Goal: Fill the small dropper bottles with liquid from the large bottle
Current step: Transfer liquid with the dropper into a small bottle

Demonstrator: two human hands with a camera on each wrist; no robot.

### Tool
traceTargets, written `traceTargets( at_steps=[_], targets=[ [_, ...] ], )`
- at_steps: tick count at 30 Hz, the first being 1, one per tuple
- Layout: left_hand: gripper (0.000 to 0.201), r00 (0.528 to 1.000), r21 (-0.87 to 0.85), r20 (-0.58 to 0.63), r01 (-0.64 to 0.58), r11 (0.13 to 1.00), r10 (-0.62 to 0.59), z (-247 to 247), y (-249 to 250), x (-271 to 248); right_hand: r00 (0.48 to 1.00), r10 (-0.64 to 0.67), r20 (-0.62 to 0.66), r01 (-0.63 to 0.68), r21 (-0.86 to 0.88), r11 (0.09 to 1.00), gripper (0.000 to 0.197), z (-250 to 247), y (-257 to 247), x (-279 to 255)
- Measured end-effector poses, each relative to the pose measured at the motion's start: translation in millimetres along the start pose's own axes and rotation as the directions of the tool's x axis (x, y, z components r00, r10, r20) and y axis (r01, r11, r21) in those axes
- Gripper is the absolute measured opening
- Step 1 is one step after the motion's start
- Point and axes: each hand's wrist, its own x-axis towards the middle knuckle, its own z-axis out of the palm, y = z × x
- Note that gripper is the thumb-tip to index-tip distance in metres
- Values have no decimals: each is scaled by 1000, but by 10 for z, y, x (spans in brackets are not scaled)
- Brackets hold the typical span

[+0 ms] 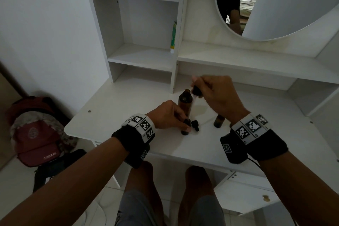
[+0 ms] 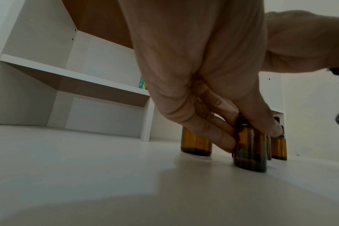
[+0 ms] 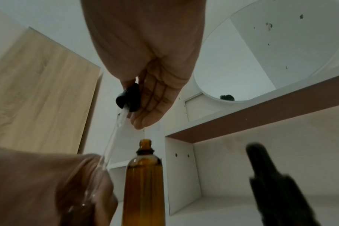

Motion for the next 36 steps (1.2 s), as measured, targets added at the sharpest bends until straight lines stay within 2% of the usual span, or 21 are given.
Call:
traceTargets(
  at_steps=[6, 11, 15, 19, 21, 23, 26, 29, 36],
  targets=[
    [26, 1000, -11, 8, 3, 1000, -3, 7, -9, 12, 979, 2, -205, 9, 51, 999, 40, -213, -38, 304],
    [26, 1000, -12, 3, -7, 1000, 7, 7, 8, -3, 965, -10, -263, 28, 64, 998, 40, -161, 7, 401],
    [26, 1000, -6, 4, -8, 1000, 9, 7, 6, -6, 981, 0, -194, 10, 46, 999, 40, -6, 62, 354],
    [26, 1000, -4, -1, -5, 1000, 5, 11, 14, -7, 999, 44, -7, -45, -24, 999, 45, 192, 167, 265],
    [26, 1000, -6, -1, -7, 1000, 7, 14, 19, -7, 993, 65, 100, -58, -67, 996, 49, 286, 225, 218],
    [26, 1000, -4, -2, -8, 1000, 8, 15, 25, -7, 985, 86, 152, -72, -93, 993, 53, 349, 256, 174],
    [27, 1000, -1, -6, -12, 1000, 12, 9, 25, -4, 976, 115, 186, -97, -107, 990, 56, 374, 261, 133],
    [26, 1000, -12, -1, -21, 1000, 21, 10, 24, -5, 972, 123, 200, -109, -78, 991, 50, 371, 246, 112],
    [27, 1000, -5, -2, -22, 1000, 22, 13, 38, -6, 989, 122, 87, -121, -12, 993, 52, 403, 281, 184]
  ],
)
